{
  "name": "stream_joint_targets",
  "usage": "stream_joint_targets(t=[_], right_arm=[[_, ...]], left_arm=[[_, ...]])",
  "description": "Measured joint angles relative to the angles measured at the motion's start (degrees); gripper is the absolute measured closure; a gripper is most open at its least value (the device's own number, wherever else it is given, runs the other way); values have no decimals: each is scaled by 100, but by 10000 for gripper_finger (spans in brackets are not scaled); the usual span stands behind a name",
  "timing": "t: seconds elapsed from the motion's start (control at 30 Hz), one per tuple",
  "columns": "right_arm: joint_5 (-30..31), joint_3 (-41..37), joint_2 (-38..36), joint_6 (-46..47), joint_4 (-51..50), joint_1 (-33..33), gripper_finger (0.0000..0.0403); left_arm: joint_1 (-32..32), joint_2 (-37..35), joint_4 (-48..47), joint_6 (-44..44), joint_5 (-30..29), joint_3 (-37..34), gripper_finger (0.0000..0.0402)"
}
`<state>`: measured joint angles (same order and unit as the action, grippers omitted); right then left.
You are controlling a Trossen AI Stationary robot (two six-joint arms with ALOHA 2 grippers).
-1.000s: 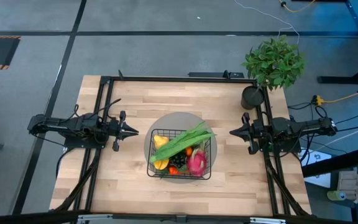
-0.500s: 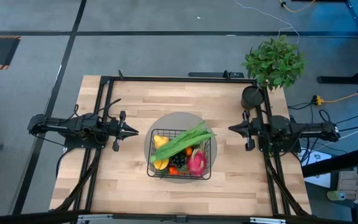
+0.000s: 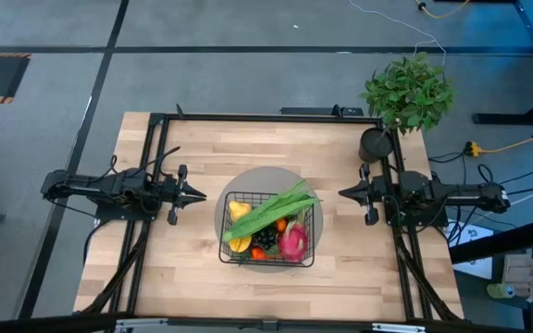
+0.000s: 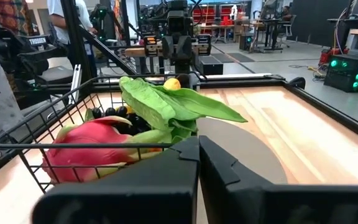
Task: Build produce basket
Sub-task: Return to Home Position
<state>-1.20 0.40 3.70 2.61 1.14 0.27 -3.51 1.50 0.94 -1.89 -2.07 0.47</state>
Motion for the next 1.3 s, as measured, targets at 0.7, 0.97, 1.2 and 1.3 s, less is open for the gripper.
stream_joint_targets(t=[0.7,0.97,1.2,1.3], right_arm=[[3,0,-365,-7,1,0,398],[3,-1,-350,-7,5,0,398],[3,0,-350,-7,5,0,398],[3,0,-349,-7,5,0,398]], left_arm=[[0,-2,-1,-1,2,0,372],[0,-2,-1,0,2,0,372],[0,-2,-1,0,2,0,372],[0,-2,-1,0,2,0,372]])
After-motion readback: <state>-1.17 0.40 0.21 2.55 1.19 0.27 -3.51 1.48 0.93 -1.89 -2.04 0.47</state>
